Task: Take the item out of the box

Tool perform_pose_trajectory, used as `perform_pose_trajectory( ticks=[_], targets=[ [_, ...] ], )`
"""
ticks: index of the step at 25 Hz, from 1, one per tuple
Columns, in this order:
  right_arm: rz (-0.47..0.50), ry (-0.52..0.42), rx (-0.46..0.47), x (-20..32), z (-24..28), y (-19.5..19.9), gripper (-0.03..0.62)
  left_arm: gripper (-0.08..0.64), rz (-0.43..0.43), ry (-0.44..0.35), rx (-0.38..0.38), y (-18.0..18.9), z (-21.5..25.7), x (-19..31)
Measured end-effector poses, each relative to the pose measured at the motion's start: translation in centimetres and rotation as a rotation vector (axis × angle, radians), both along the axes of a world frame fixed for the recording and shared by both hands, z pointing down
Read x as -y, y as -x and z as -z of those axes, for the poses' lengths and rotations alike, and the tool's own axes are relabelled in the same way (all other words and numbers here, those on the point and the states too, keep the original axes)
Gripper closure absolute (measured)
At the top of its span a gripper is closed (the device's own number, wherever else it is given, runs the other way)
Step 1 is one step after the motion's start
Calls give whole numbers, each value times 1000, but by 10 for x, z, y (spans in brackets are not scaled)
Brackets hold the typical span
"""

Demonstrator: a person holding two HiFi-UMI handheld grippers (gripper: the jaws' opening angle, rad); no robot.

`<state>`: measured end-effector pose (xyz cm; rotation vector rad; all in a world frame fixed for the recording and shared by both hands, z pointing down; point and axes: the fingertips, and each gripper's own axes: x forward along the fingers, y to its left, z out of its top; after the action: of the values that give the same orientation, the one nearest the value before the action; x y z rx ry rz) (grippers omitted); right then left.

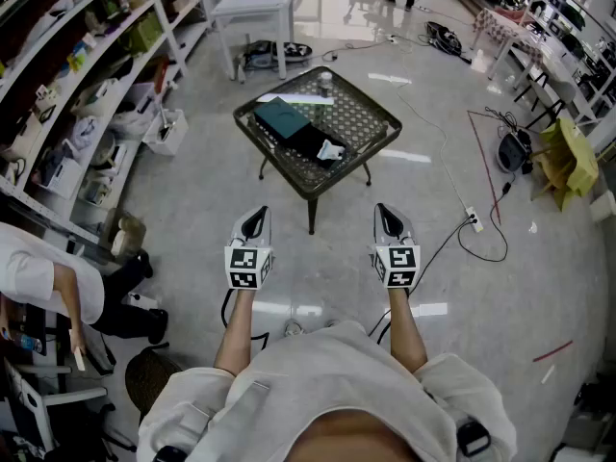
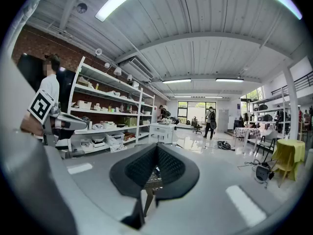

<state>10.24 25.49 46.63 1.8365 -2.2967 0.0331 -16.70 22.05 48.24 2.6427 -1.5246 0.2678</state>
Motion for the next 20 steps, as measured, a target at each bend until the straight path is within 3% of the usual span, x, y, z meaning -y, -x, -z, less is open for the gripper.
perform_pose_trajectory(
  ticks=[20],
  targets=[
    [73,-52,13,-9,-4,-28,591,554,12,-17,2,-50,7,-12]
  ],
)
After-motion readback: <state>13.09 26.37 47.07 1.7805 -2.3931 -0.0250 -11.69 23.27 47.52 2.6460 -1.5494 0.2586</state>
